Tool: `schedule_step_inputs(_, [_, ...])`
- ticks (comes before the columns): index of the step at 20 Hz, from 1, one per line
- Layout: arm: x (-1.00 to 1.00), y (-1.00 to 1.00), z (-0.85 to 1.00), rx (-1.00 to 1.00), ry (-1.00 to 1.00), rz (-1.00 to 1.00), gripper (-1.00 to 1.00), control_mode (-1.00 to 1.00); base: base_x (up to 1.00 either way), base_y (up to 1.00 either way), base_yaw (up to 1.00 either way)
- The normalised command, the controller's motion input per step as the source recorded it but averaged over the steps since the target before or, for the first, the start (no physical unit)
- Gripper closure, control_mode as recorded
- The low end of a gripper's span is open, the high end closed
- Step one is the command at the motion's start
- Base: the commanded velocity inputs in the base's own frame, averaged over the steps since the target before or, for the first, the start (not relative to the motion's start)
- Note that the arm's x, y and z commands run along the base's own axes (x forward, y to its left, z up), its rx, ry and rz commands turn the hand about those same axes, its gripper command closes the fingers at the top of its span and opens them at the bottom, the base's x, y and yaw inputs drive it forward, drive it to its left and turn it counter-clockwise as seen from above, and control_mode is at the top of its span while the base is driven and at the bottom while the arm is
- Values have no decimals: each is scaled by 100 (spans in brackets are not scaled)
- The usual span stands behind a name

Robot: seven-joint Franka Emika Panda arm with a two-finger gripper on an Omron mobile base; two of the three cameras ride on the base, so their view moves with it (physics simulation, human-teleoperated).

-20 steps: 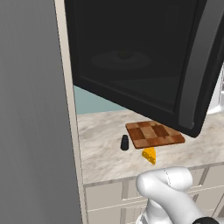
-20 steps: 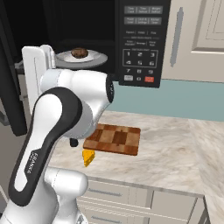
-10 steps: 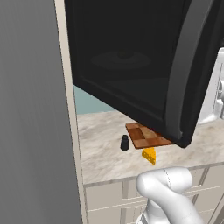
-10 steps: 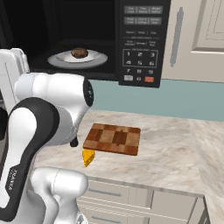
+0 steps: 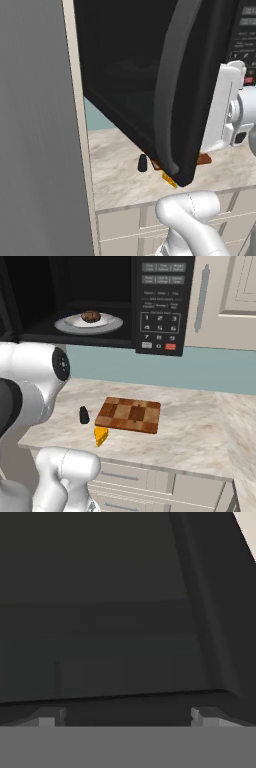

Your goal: Retrieve the reheated potato from the microwave, then place the potato, cheese, and condiment on the cutting board.

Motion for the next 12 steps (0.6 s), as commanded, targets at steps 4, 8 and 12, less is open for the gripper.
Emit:
schedule_step_inputs(4, [-10,63,0,-5,-7,3,-100,-100,0,0,0])
schedule_step_inputs(8, [-2,60,-1,-6,-6,3,-100,-100,0,0,0])
schedule_step_inputs(12, [0,63,-5,-6,-9,1,-100,-100,0,0,0])
